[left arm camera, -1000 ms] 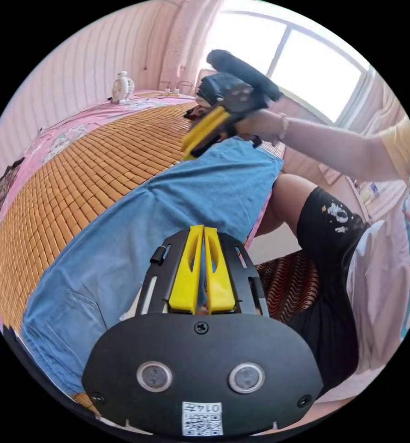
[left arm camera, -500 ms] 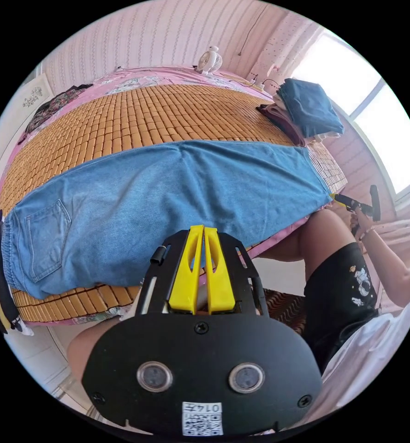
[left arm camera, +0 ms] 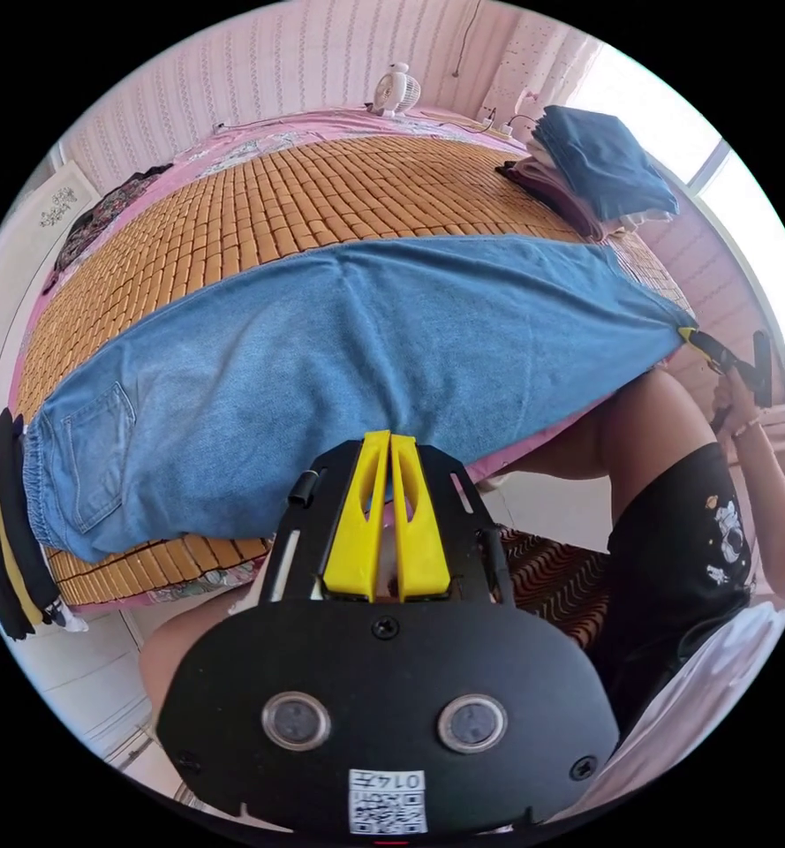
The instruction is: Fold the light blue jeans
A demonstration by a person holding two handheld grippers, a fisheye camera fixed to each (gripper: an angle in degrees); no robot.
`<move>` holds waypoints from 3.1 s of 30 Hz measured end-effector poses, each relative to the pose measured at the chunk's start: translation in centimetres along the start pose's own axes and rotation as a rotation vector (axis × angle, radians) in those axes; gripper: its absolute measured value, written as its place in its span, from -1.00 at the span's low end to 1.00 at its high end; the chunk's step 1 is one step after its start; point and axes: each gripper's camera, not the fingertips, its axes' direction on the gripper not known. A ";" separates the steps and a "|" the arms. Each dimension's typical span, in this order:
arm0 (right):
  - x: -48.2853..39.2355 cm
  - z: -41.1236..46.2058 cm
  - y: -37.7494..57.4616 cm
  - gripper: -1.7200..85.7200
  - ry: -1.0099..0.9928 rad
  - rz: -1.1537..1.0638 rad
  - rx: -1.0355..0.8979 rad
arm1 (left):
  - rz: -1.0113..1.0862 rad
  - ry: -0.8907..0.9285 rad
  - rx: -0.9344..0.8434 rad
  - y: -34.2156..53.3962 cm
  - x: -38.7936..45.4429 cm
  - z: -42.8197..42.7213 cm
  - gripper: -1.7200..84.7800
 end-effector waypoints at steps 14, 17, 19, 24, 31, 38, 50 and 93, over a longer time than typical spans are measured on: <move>-18.1 -17.7 -7.1 -0.93 -0.091 -0.552 0.478 | 0.274 0.454 0.036 -5.3 7.9 4.1 -0.98; -26.0 -13.7 -7.7 -0.93 -0.236 -0.748 0.340 | 0.214 0.577 0.141 -4.1 6.2 1.6 -0.98; -31.2 -8.9 -6.9 -0.92 -0.349 -0.873 0.178 | 0.157 0.603 0.217 -2.1 3.5 -0.9 -0.98; -41.4 10.1 1.2 -0.84 -0.504 -0.998 -0.389 | -0.091 0.403 0.243 7.2 -7.0 -7.1 -0.98; -40.6 26.0 10.3 -0.77 -0.429 -0.841 -0.769 | -0.373 0.337 0.367 14.1 -13.3 -8.4 -0.86; -42.8 29.6 7.9 -0.78 -0.323 -0.843 -0.659 | -0.544 0.215 0.395 13.8 -14.2 -5.2 -0.68; -48.1 40.3 12.1 -0.77 -0.258 -1.003 -0.806 | -0.650 0.328 0.349 16.8 -16.6 -2.1 -0.70; -43.1 49.8 13.0 -0.81 -0.104 -1.073 -0.705 | -0.683 0.402 0.326 20.8 -17.4 -0.9 -0.86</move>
